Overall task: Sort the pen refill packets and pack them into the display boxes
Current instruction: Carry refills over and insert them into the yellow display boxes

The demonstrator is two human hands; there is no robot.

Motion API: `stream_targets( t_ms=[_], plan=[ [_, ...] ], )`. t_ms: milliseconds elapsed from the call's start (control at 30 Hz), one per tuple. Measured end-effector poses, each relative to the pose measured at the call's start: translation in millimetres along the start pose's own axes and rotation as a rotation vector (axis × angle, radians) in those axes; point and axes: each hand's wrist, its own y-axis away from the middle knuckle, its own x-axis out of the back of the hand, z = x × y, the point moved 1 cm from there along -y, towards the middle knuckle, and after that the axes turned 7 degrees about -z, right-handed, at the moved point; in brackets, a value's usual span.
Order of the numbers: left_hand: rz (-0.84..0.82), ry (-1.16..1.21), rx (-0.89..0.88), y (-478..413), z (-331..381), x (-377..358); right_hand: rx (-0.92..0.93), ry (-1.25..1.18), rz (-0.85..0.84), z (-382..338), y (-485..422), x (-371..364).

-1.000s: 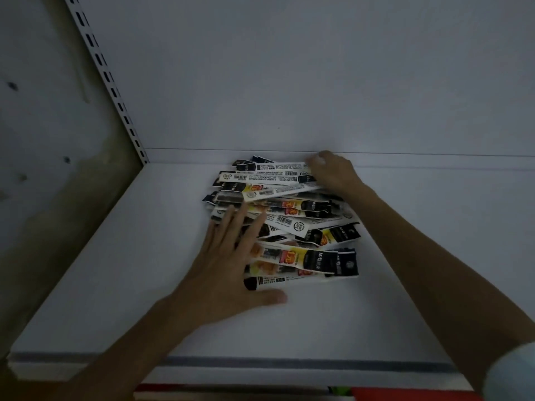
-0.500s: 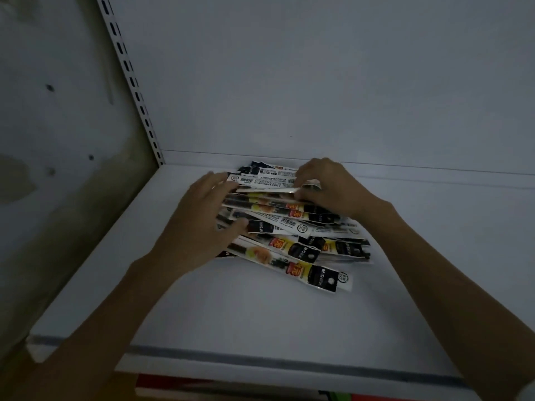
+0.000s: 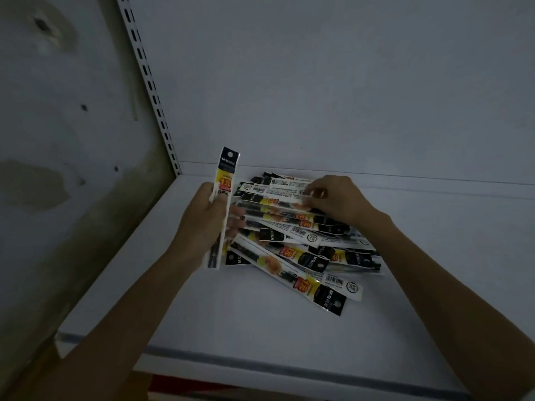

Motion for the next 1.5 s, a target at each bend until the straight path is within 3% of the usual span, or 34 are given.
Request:
stream_targets(
  t_ms=[67,267,433,567,633,733,800,900,1000,1100,1167,1200,1267,1333,1400,1500],
  plan=[
    [0.023,0.083,0.056,0,0,-4,-0.002,-0.069,0.047,-3,-1,0],
    [0.072,0.152,0.118,-6,-13,-8,0.035,-0.004,-0.037,-3,7,0],
    [0.066,-0.125,-0.029,-1,-10,-15,0.140,0.041,0.210,-7,15,4],
    [0.114,0.027,-0.014,-4,0,-20,0.319,-0.057,0.465,-29,29,15],
    [0.094,0.133,0.048,-12,3,-28,0.415,-0.080,0.439,-52,39,12],
    [0.139,0.140,0.006,-19,3,-37,0.486,-0.019,0.320,-71,43,-9],
    [0.228,0.029,-0.068,-17,2,-31,0.442,-0.045,0.327,-67,41,-10],
    [0.355,-0.374,-0.371,-9,8,-10,0.404,-0.074,0.243,-56,41,7],
    [0.151,-0.653,-0.509,-5,17,-5,0.415,-0.194,0.076,-59,42,18],
    [-0.148,-0.489,-0.356,0,15,-17,0.338,-0.489,0.145,-64,38,24],
    [-0.164,-0.371,-0.306,1,9,-18,0.228,-0.888,0.203,-59,35,29],
    [-0.154,-0.328,-0.285,-1,6,-16,0.164,-0.946,0.228,-52,33,29],
    [-0.164,-0.247,-0.215,-4,4,-10,0.053,-0.517,0.185,-31,27,23],
    [-0.188,-0.172,-0.175,-5,2,-8,-0.018,-0.055,0.002,-12,23,7],
    [-0.177,-0.115,-0.159,-4,1,-9,-0.025,-0.030,-0.030,-5,21,-6],
    [-0.085,-0.064,-0.128,-4,-2,-12,-0.006,-0.063,0.181,-10,19,-6]
  ],
)
